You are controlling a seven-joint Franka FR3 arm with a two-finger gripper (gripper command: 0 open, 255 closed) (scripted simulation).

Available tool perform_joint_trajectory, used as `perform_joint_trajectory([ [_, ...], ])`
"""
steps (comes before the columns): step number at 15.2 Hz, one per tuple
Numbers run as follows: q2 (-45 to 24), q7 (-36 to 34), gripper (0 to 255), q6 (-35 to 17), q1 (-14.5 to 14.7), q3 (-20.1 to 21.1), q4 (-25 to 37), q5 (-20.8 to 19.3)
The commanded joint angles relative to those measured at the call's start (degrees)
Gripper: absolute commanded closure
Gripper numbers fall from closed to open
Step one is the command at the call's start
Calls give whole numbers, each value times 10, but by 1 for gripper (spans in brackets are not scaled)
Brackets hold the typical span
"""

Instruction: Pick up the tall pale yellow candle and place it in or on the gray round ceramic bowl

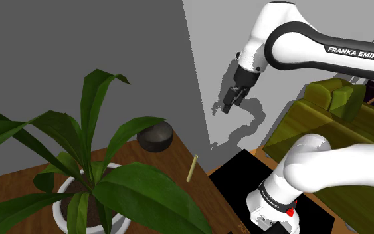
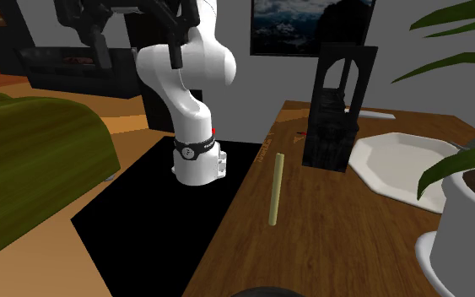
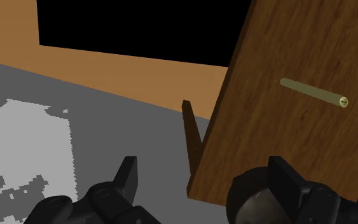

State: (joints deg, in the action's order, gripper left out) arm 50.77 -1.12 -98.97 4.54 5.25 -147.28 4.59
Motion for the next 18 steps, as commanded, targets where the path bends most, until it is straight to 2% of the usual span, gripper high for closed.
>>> perform_joint_trajectory([
  [1,9,-29,0,-19,13,28,-21,21],
  [8,-1,-126,0,-96,60,133,-66,93],
  [15,-64,-222,0,-188,91,247,-70,151],
  [18,-76,-222,0,-216,90,256,-85,157],
])
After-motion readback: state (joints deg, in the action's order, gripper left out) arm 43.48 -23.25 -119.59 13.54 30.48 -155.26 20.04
